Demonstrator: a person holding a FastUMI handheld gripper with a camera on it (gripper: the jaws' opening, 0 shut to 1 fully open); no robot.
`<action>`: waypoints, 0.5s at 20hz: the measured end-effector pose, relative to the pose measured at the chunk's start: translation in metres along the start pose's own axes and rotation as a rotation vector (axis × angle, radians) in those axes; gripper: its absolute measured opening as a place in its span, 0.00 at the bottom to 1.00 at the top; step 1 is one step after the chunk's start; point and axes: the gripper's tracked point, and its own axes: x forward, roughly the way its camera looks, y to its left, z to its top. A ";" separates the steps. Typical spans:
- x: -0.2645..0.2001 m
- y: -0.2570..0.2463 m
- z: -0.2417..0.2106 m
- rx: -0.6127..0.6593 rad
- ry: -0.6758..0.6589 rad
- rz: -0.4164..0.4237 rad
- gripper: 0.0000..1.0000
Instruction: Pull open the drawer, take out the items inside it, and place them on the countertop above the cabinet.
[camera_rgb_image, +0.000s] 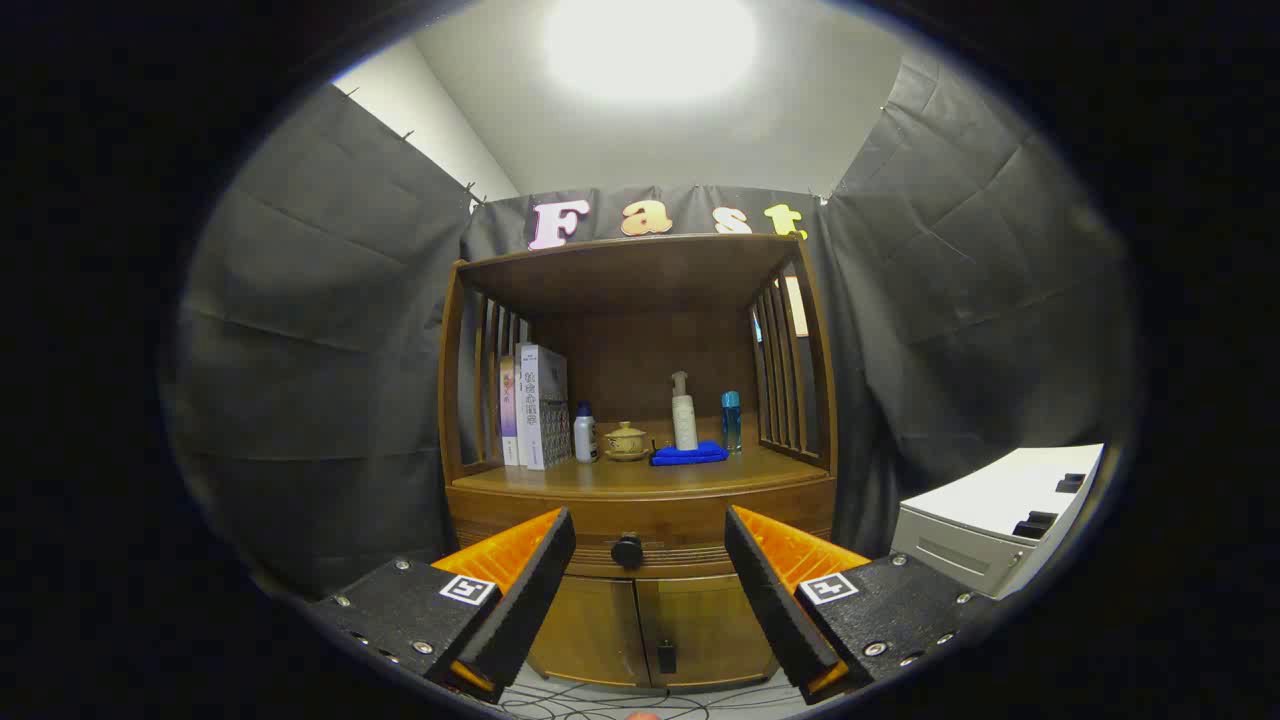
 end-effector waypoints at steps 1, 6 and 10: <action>0.001 -0.003 -0.001 0.000 0.004 -0.002 0.95; 0.006 -0.009 -0.012 0.007 0.033 -0.010 0.95; 0.009 -0.006 -0.007 0.030 0.024 -0.005 0.95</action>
